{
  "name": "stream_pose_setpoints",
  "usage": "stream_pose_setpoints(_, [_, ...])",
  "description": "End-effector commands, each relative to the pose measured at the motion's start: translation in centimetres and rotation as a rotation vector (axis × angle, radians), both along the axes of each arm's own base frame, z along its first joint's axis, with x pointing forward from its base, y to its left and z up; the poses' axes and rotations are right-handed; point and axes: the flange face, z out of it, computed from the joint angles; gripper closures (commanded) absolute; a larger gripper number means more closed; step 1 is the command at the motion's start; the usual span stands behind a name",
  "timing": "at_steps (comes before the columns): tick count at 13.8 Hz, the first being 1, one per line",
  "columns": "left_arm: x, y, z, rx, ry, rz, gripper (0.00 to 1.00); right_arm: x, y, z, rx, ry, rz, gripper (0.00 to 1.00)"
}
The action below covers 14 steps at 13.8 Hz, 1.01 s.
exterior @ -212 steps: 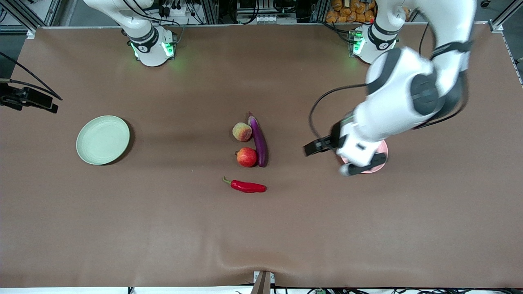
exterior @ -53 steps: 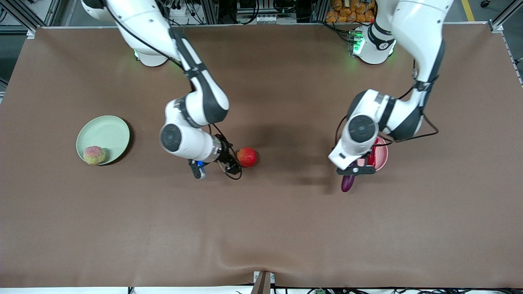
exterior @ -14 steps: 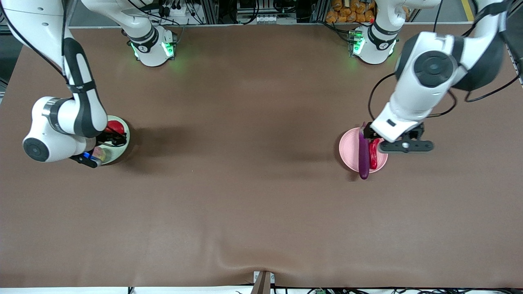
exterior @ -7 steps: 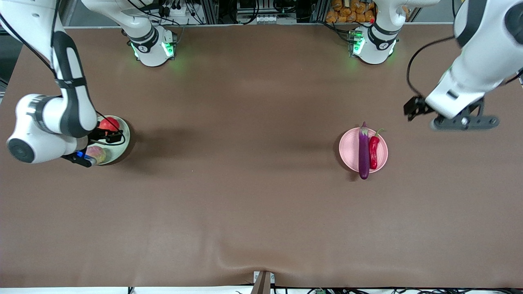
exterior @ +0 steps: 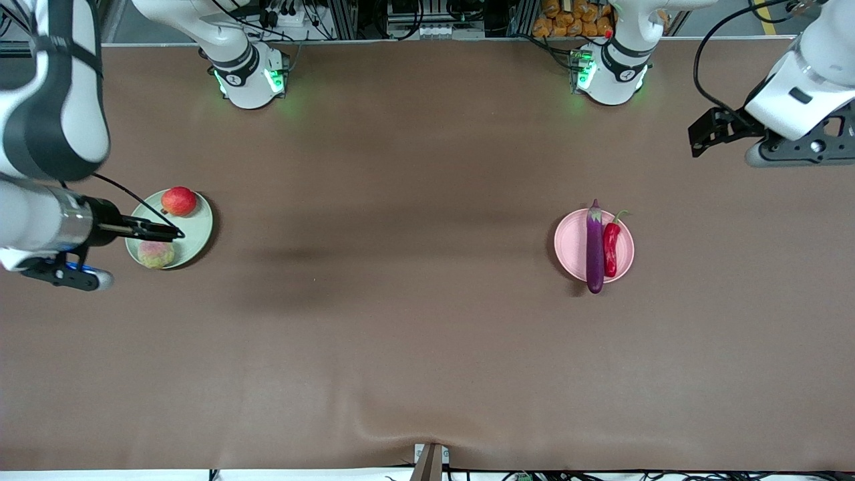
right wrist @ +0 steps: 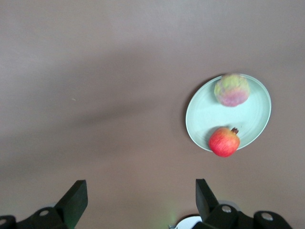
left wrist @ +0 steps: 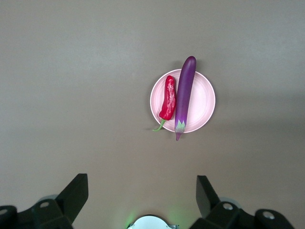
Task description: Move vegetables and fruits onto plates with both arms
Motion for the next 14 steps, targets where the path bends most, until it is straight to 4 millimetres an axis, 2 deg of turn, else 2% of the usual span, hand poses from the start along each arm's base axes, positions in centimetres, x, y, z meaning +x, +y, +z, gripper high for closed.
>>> stream_pose_setpoints(1, [0.2,0.0,1.0,-0.025,0.009,-0.018,0.0,-0.2,-0.5,5.4,0.0,-0.041,0.005,0.0])
stream_pose_setpoints(2, [0.5,-0.4,0.8,-0.045,0.017,-0.021,0.0,-1.1,-0.1,7.0,0.011,-0.039,0.017,0.0])
stream_pose_setpoints(4, [1.0,-1.1,0.7,-0.049,0.055,-0.03,0.0,-2.9,-1.5,10.4,0.03,-0.071,0.004,0.0])
stream_pose_setpoints(6, [0.7,0.5,1.1,-0.051,0.069,-0.009,0.0,-6.1,-3.1,15.4,0.06,-0.147,-0.003,0.0])
stream_pose_setpoints(7, [0.3,1.3,1.5,-0.055,0.075,-0.021,0.0,-6.7,-3.6,16.0,0.071,-0.156,-0.005,0.0])
stream_pose_setpoints(9, [-0.1,2.1,1.8,-0.056,0.074,-0.027,0.0,-7.5,-2.6,15.9,0.056,-0.164,0.02,0.0])
stream_pose_setpoints(11, [-0.2,2.2,1.8,-0.056,0.075,-0.026,0.0,-8.3,-1.6,16.0,0.024,-0.18,0.042,0.0])
stream_pose_setpoints(14, [0.4,2.1,0.8,-0.055,0.08,-0.026,0.0,-10.1,-1.6,15.0,0.016,-0.187,0.042,0.0])
